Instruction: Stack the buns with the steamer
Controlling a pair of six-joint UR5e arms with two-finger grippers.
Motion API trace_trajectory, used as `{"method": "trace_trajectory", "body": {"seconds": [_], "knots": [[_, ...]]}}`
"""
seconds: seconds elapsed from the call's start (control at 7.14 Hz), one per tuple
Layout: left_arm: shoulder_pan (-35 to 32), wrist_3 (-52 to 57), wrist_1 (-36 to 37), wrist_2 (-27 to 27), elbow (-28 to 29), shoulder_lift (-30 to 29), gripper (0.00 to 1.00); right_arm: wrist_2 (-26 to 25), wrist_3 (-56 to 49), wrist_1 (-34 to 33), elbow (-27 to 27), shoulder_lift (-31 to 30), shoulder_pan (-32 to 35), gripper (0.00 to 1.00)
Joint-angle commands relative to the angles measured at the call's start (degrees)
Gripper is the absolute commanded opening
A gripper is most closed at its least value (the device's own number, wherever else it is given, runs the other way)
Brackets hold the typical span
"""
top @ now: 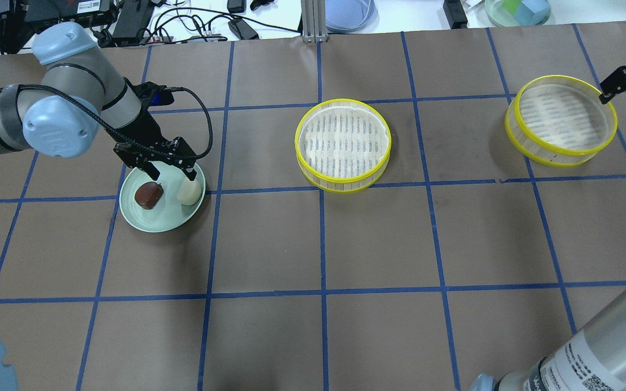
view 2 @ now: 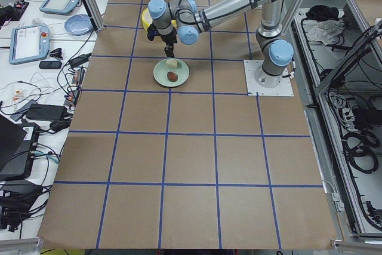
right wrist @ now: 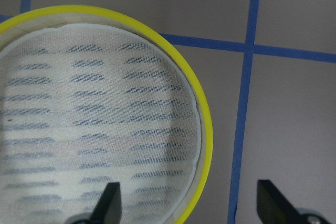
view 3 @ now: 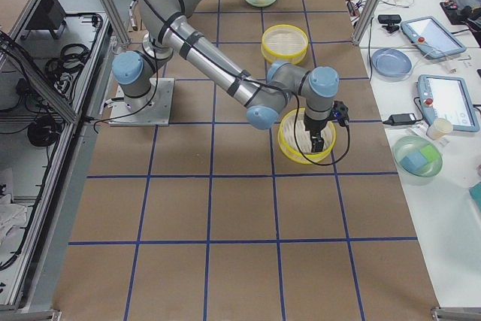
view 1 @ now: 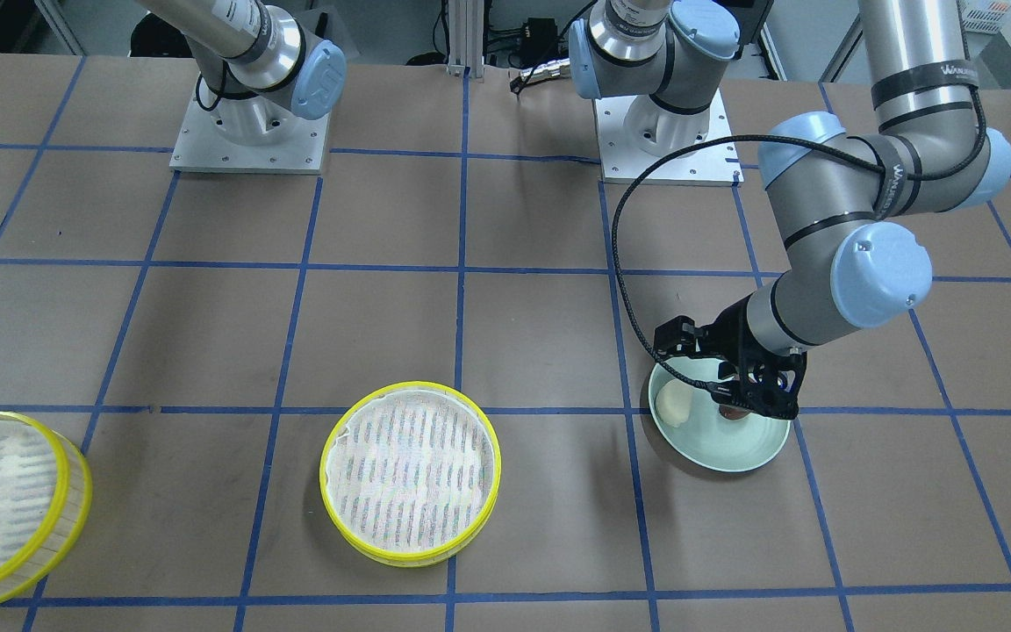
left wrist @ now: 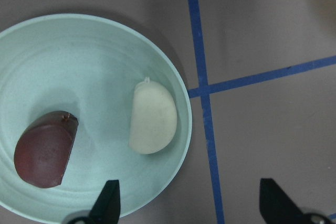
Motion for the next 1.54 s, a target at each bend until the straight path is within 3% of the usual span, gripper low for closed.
{"method": "trace_trajectory", "body": {"seconds": [0.0,0.14,0.28,0.42,0.7,0.84,1.12,1.26,1.4], "knots": [[0.12,1.69,2.99,0.14,-0.03,-4.45,0.93,0.03,-3.91,-1.84,-0.01,2.79,-0.11,0.76],[0.12,2.74,3.09,0.40,-0.03,-6.21,0.83,-0.06,-4.20,-1.84,-0.01,4.01,-0.11,0.74],[0.03,2.84,3.09,0.41,-0.03,-7.18,0.79,-0.32,-4.29,-1.84,-0.01,4.28,-0.20,0.74],[0.03,2.92,3.00,0.58,-0.03,-7.80,0.59,-0.84,-4.20,-1.84,-0.01,4.37,-0.28,0.67],[0.03,3.71,3.00,2.95,0.76,-8.42,0.00,-1.20,-4.20,-1.84,-0.01,4.99,-1.07,0.57],[0.03,3.45,3.00,2.96,1.64,-8.34,0.00,-1.64,-3.85,-1.84,-0.01,4.99,-1.07,0.46],[0.03,1.62,0.30,2.96,5.58,-6.24,0.00,-1.99,-2.71,-1.84,-0.01,4.99,-1.07,0.33],[-0.06,-4.40,-1.64,1.83,8.12,-4.92,0.00,-1.99,-2.44,-1.84,-0.01,4.90,-1.07,0.27],[-0.06,-12.46,-5.22,-6.54,11.28,-3.60,0.00,-2.08,-2.01,-1.84,-0.01,4.90,-1.07,0.21]]}}
